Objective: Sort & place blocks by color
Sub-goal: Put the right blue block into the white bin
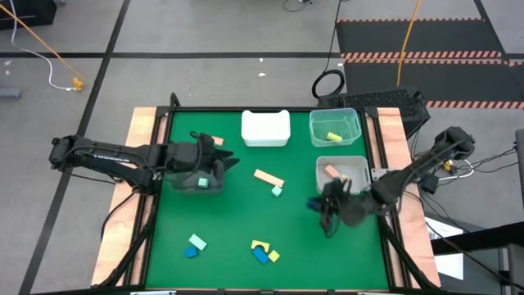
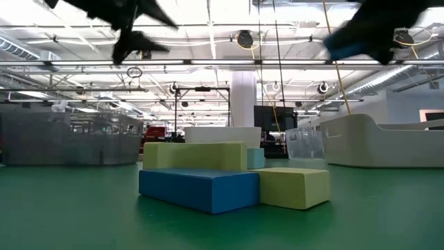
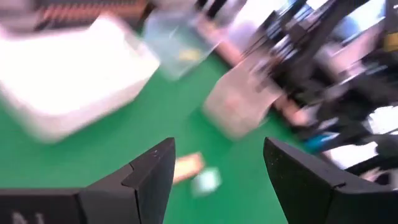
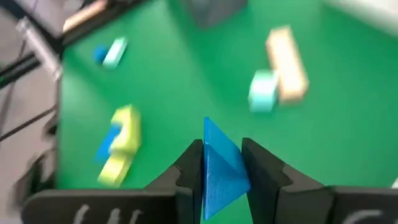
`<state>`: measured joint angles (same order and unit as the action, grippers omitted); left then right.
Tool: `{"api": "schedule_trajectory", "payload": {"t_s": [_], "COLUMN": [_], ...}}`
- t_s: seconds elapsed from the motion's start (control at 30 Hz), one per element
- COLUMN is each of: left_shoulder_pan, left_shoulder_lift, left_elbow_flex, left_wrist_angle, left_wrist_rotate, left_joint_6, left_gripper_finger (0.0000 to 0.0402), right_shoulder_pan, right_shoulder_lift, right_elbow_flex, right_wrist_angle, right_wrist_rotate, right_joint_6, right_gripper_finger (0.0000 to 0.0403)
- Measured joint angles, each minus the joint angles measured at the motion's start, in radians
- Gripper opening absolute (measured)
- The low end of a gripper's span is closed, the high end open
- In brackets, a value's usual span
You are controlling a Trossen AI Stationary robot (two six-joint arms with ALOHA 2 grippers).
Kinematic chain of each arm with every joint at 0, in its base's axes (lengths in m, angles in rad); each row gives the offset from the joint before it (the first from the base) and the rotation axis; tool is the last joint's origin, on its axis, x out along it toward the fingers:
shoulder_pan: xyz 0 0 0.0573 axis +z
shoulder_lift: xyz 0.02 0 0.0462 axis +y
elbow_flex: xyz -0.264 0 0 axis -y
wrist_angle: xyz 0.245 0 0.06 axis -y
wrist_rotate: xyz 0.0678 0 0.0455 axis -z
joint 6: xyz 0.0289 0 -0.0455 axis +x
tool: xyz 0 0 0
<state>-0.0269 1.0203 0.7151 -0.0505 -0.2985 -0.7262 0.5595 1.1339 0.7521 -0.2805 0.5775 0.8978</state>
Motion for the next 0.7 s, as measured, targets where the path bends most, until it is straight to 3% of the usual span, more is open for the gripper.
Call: {"api": "schedule_trajectory", "payload": {"t_s": [0.2,0.4,0.53,0.7], "left_shoulder_pan": [0.017,0.078,0.134,0.194], "left_shoulder_lift": [0.000,0.000,0.000,0.000], "left_elbow_flex": [0.000,0.000,0.000,0.000], "left_wrist_angle": [0.277,0.374,0.374,0.370], "left_wrist_rotate": [0.000,-0.001,-0.001,-0.001], "left_joint_6": [0.196,0.275,0.270,0.254], "left_gripper_finger": [0.0246,0.0246,0.0246,0.0246], "right_shoulder_pan": [-0.255,-0.483,-0.618,-0.751], "right_shoulder_lift": [0.023,0.104,0.187,0.305], "right_elbow_flex": [0.001,0.002,0.002,0.002], "right_wrist_angle": [0.316,0.697,0.848,0.952], "right_wrist_rotate": [0.027,0.023,0.013,-0.130], "right_joint_6": [-0.400,-0.704,-0.718,-0.496], "right_gripper_finger": [0.0065,0.0071,0.0069,0.0073]}}
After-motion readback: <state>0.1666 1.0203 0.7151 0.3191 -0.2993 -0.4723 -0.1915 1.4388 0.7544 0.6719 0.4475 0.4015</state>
